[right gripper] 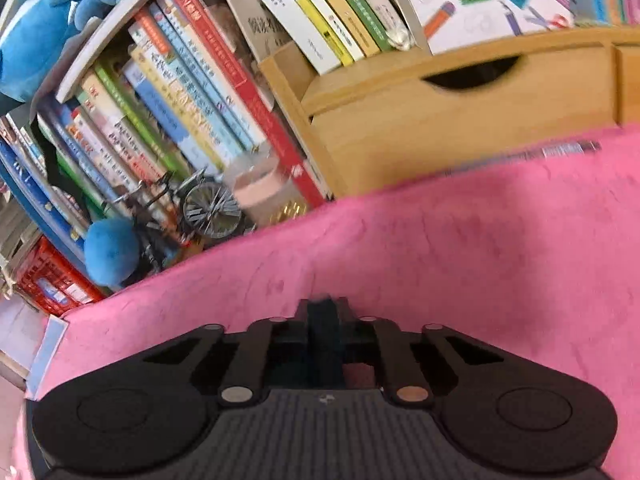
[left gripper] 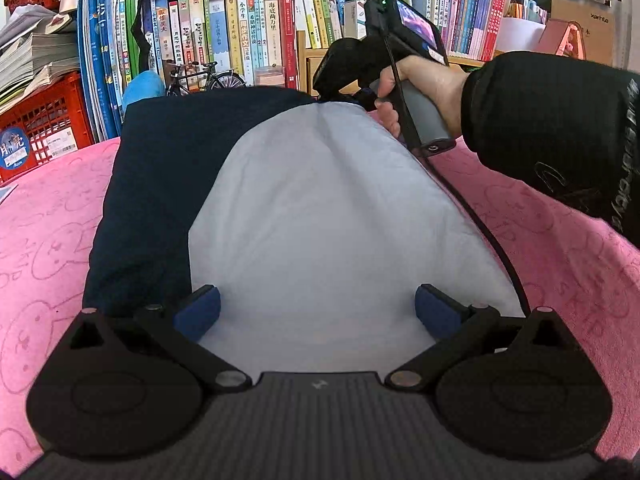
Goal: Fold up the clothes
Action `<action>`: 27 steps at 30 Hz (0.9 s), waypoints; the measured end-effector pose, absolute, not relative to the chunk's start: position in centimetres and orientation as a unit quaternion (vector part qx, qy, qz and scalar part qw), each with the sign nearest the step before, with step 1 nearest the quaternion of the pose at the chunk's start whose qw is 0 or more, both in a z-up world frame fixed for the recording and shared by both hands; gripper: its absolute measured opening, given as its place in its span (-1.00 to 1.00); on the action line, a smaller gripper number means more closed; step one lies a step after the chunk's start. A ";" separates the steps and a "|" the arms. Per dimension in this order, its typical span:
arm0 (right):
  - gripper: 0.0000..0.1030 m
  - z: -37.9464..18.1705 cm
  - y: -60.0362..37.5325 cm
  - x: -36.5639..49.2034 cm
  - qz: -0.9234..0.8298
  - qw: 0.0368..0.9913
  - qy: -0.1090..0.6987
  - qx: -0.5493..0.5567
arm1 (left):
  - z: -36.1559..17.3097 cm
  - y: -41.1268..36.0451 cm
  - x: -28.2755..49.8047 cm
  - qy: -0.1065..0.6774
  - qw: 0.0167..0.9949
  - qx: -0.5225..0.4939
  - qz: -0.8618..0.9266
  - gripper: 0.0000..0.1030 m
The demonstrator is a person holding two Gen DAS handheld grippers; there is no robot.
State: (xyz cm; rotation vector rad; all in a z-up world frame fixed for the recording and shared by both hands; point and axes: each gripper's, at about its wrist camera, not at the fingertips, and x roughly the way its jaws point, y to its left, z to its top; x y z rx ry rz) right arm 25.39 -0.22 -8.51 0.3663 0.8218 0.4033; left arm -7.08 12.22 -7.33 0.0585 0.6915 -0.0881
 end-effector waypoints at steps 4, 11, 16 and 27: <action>-0.42 -6.6 -2.8 21.3 0.215 0.878 0.374 0.206 | -7.3 12.3 -7.2 0.338 0.940 0.027 -0.045 1.00; 0.25 -1.8 -7.3 5.9 0.299 0.902 0.291 0.109 | -7.0 12.4 -7.3 0.336 0.940 0.027 -0.047 1.00; 0.61 -1.1 -9.3 -5.9 0.341 0.907 0.243 0.047 | -5.5 13.1 -9.4 0.341 0.940 0.025 -0.021 1.00; 0.72 -6.7 -3.4 -14.1 0.268 0.923 0.232 -0.149 | -2.7 19.5 -11.7 0.320 0.941 0.011 0.105 1.00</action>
